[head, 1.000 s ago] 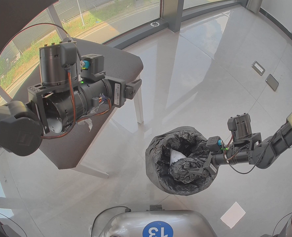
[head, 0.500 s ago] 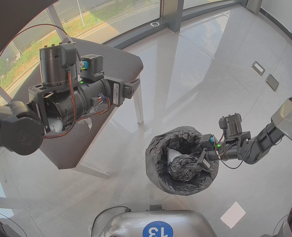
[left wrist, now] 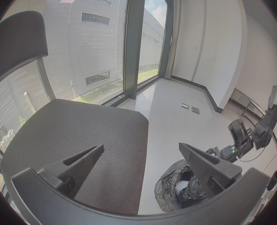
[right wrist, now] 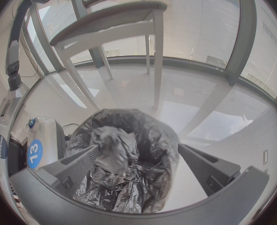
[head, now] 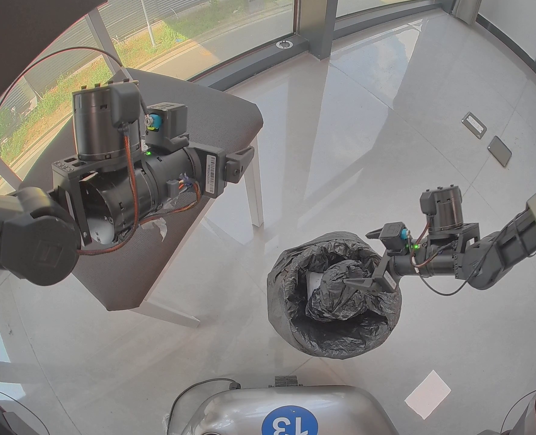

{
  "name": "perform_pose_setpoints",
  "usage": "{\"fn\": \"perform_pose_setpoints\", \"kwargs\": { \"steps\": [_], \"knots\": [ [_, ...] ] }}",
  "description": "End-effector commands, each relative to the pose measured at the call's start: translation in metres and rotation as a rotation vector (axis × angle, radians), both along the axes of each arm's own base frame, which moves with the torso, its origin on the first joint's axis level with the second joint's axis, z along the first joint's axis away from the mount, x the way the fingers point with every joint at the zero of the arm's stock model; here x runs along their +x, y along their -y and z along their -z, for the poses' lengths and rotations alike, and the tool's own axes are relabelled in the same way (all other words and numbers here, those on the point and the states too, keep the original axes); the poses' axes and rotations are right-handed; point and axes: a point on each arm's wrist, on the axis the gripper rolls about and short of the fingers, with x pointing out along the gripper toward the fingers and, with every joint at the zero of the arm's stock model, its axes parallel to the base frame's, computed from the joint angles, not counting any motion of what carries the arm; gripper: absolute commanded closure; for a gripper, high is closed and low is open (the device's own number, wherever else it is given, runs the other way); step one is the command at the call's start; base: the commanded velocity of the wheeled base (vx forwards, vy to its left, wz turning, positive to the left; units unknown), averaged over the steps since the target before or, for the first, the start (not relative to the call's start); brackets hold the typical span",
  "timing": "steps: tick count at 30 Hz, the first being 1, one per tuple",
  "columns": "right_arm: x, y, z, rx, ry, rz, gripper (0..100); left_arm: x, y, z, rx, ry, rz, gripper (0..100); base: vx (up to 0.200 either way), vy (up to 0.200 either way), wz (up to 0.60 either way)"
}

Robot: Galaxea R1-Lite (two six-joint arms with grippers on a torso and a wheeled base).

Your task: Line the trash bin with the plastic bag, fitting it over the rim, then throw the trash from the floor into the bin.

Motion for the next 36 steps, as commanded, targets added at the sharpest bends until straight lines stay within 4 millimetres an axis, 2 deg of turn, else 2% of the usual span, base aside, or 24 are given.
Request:
{"fn": "perform_pose_setpoints", "kwargs": {
  "steps": [1, 8, 11, 17, 18, 19, 20, 22, 24, 25, 27, 32, 33, 34, 35, 36],
  "knots": [
    [-0.031, 0.011, -0.050, 0.044, 0.111, 0.002, 0, -0.003, -0.003, 0.006, 0.006, -0.021, -0.004, 0, 0.000, 0.000, 0.00],
    [-0.070, 0.030, -0.059, 0.061, 0.100, 0.043, 0, -0.009, -0.014, 0.016, 0.006, -0.059, -0.027, 0, 0.000, 0.000, 0.00],
    [-0.077, 0.036, -0.063, 0.076, 0.102, 0.075, 0, -0.010, -0.022, 0.019, 0.008, -0.071, -0.047, 0, 0.000, 0.000, 0.00],
    [-0.103, 0.058, -0.080, 0.189, 0.100, 0.328, 0, -0.023, -0.050, 0.021, 0.000, -0.095, -0.110, 0, 0.000, 0.000, 0.00],
    [-0.112, 0.063, -0.086, 0.240, 0.097, 0.374, 0, -0.027, -0.055, 0.020, -0.031, -0.110, -0.126, 0, 0.000, 0.000, 0.00],
    [-0.112, 0.063, -0.086, 0.240, 0.097, 0.374, 0, -0.027, -0.055, 0.020, -0.031, -0.110, -0.126, 0, 0.000, 0.000, 0.00],
    [-0.126, 0.069, -0.096, 0.300, 0.106, 0.429, 0, -0.035, -0.060, 0.014, -0.072, -0.137, -0.136, 0, 0.000, 0.000, 0.00],
    [-0.141, 0.075, -0.105, 0.331, 0.125, 0.484, 0, -0.048, -0.067, 0.000, -0.089, -0.163, -0.147, 0, 0.000, 0.000, 0.00],
    [-0.141, 0.075, -0.105, 0.331, 0.125, 0.484, 0, -0.048, -0.067, 0.000, -0.089, -0.163, -0.147, 0, 0.000, 0.000, 0.00],
    [-0.168, 0.088, -0.117, 0.319, 0.137, 0.577, 0, -0.074, -0.080, -0.021, -0.073, -0.189, -0.162, 0, 0.000, 0.000, 0.00],
    [-0.189, 0.096, -0.126, 0.318, 0.131, 0.615, 0, -0.093, -0.090, -0.035, -0.067, -0.188, -0.170, 0, 0.000, 0.000, 0.00],
    [-0.256, 0.111, -0.147, 0.417, 0.141, 0.672, 0, -0.146, -0.116, -0.060, -0.052, -0.186, -0.257, 0, 0.000, 0.000, 0.00],
    [-0.260, 0.111, -0.148, 0.423, 0.143, 0.673, 0, -0.149, -0.118, -0.061, -0.053, -0.182, -0.264, 0, 0.000, 0.000, 0.00],
    [-0.282, 0.116, -0.149, 0.446, 0.172, 0.697, 0, -0.166, -0.129, -0.066, -0.057, -0.163, -0.311, 0, 0.000, 0.000, 0.00],
    [-0.290, 0.118, -0.149, 0.452, 0.188, 0.709, 0, -0.172, -0.133, -0.068, -0.061, -0.153, -0.330, 0, 0.000, 0.000, 0.00],
    [-0.309, 0.122, -0.148, 0.463, 0.228, 0.749, 0, -0.189, -0.143, -0.072, -0.070, -0.126, -0.372, 0, 0.000, 0.000, 0.00]
  ]
}}
